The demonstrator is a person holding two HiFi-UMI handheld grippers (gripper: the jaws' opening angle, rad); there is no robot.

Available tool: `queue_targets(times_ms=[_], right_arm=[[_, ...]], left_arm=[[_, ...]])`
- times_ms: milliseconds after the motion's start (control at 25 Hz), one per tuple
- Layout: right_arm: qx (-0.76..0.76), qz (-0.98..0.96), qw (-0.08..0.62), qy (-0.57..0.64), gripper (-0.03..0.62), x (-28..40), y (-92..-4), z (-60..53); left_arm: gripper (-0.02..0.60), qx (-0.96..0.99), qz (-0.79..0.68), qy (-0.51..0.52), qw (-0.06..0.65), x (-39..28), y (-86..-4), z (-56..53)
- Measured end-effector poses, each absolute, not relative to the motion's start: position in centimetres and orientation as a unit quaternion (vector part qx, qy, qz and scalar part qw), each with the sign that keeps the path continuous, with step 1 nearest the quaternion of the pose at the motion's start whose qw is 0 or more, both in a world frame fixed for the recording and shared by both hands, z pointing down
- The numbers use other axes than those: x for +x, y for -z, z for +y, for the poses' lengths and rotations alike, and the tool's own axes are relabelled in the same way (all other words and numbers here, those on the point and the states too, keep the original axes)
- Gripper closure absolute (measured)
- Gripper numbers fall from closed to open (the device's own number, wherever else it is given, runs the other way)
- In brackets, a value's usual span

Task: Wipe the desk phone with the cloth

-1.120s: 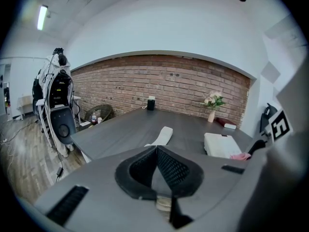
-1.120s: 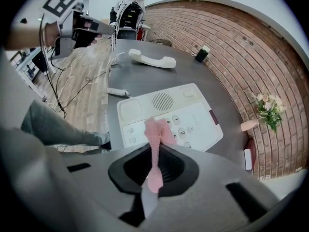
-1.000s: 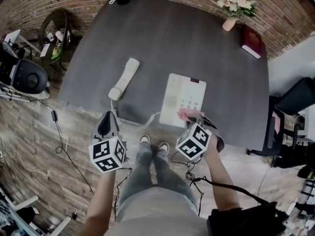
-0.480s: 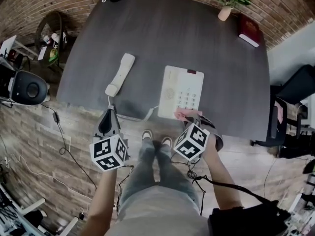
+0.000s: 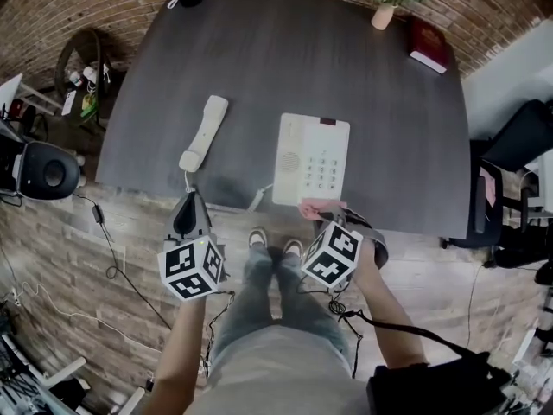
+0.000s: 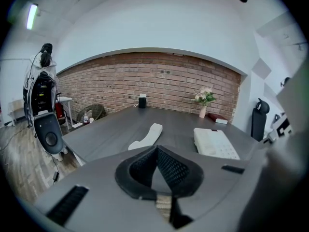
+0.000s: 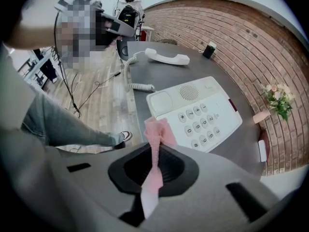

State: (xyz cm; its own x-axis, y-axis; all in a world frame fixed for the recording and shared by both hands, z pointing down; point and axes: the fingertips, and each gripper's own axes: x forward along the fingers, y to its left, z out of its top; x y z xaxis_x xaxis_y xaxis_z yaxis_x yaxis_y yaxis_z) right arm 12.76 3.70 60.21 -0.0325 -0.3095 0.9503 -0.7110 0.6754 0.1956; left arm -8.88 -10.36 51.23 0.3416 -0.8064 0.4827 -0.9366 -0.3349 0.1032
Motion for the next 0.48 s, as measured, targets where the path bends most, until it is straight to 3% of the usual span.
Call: queue_targets(times_ms=[280,480], right_arm=[[0.340,-0.711,0.586,-0.188,0.577,11.8,-59.0,4.7],[0.356,-0.738,0.535,-0.205,0.577,11.5,-55.4,3.6]], left_arm=[[0.577,0.806,-0.537,-0.165,0.185,-7.3,-50.7,-11.1],[0.577,0.812,-0.534,-0.148,0.181,-6.4,-49.1,-12.1]])
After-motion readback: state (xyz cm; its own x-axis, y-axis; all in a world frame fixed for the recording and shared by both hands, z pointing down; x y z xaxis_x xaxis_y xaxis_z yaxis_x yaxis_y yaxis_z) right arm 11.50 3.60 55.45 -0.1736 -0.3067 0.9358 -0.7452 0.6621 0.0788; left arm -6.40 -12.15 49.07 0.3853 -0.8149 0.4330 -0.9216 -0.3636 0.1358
